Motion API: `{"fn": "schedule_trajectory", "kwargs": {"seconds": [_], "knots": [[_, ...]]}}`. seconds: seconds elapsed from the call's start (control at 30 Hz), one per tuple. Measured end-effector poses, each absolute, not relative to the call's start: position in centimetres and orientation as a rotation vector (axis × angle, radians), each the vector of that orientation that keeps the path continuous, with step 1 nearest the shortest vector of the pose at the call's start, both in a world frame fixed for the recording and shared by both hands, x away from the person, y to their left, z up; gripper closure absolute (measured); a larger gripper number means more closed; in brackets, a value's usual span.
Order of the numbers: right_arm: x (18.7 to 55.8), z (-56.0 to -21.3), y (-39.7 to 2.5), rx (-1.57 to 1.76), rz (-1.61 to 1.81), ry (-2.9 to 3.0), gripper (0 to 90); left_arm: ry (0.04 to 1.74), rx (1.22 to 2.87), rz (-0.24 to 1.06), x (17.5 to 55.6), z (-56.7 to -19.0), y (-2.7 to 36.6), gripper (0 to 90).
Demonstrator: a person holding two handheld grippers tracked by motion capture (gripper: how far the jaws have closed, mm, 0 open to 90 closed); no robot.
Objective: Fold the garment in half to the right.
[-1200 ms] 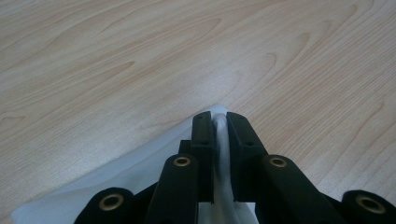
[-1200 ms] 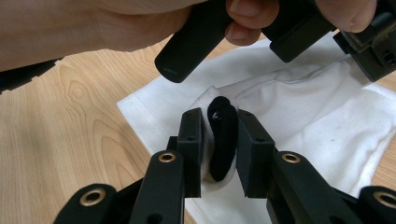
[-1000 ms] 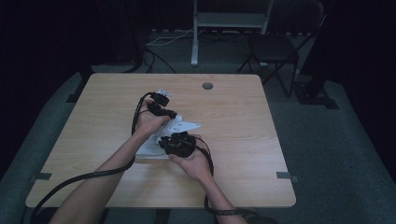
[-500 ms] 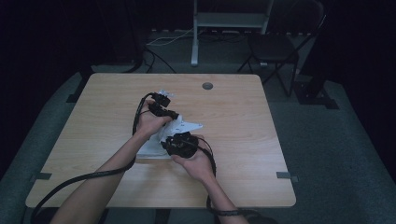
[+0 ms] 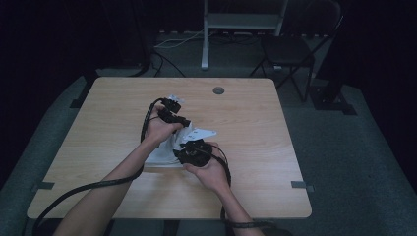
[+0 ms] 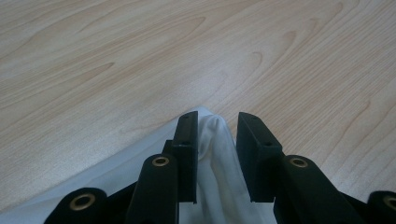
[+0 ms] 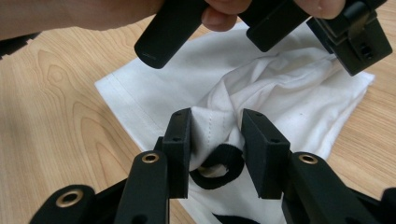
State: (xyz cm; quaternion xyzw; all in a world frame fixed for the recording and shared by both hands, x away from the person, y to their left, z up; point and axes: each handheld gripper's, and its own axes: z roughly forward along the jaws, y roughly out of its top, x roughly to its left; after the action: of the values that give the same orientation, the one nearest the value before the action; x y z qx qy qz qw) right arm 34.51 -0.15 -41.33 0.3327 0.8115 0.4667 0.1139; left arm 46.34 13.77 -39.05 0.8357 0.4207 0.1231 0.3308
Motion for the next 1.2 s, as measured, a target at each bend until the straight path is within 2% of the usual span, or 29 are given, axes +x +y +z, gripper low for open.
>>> {"fn": "schedule_trajectory", "kwargs": {"seconds": [0.4,0.7,0.9,1.2], "knots": [[34.4,-41.6,-1.3,0.987,1.326,2.365,62.6,1.089,2.173,0.316,46.2,-38.8,13.2,63.8],[34.3,-41.9,-2.0,0.996,1.287,2.371,61.7,1.063,2.174,0.334,45.9,-38.1,13.1,55.5],[34.2,-42.2,-2.5,1.008,1.267,2.383,59.8,1.058,2.178,0.366,45.9,-37.5,14.0,51.2],[34.0,-41.1,-2.8,1.02,1.323,2.318,56.9,1.073,2.172,0.389,45.8,-37.4,15.5,49.8]]}}
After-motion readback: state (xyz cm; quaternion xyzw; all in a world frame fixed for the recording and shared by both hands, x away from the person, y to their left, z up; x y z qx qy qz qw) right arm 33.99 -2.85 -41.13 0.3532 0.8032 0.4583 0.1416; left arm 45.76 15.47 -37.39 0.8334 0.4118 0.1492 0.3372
